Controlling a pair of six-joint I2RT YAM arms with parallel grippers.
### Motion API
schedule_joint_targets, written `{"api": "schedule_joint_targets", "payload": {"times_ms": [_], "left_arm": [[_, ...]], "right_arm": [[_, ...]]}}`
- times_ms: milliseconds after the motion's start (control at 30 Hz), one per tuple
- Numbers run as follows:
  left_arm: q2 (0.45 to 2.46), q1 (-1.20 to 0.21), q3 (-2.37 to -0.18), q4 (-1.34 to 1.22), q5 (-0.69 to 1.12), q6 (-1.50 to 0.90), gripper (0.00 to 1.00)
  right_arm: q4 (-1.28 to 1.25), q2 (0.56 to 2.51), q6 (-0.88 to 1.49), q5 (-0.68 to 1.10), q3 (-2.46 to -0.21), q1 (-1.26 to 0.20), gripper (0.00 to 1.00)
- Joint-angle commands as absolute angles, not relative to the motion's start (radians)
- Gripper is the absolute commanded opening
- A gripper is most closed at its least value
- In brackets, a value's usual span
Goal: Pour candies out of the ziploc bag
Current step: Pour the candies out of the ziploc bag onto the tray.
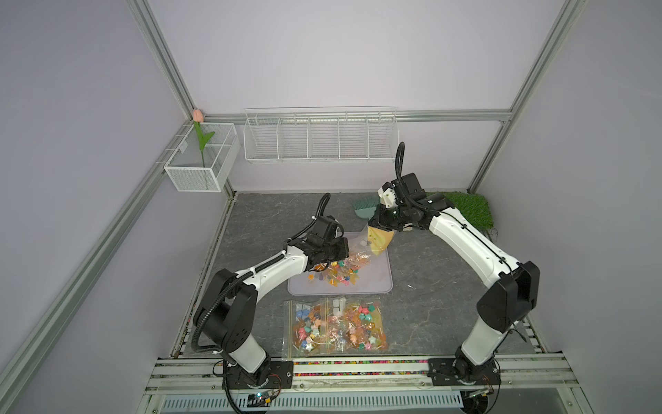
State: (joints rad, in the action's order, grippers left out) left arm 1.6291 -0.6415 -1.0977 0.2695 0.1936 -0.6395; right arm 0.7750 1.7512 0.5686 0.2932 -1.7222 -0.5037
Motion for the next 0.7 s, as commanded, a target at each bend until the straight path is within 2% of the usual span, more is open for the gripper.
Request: {"api": "schedule_joint_targets", "payload": {"times_ms": [0,667], "left_arm": [[1.649,-0.637,-1.121,0.257,0.205,-0.658,0.0],[1.647,-0.659,-1.152,0.242,0.222,-0.648,0.0]], "right_arm": [[0.791,1.729,0.549,0.296,-1.754,-0.495,0.07],[0.833,1.7,0.554,0.247,-1.752,-0.483,0.07]]}}
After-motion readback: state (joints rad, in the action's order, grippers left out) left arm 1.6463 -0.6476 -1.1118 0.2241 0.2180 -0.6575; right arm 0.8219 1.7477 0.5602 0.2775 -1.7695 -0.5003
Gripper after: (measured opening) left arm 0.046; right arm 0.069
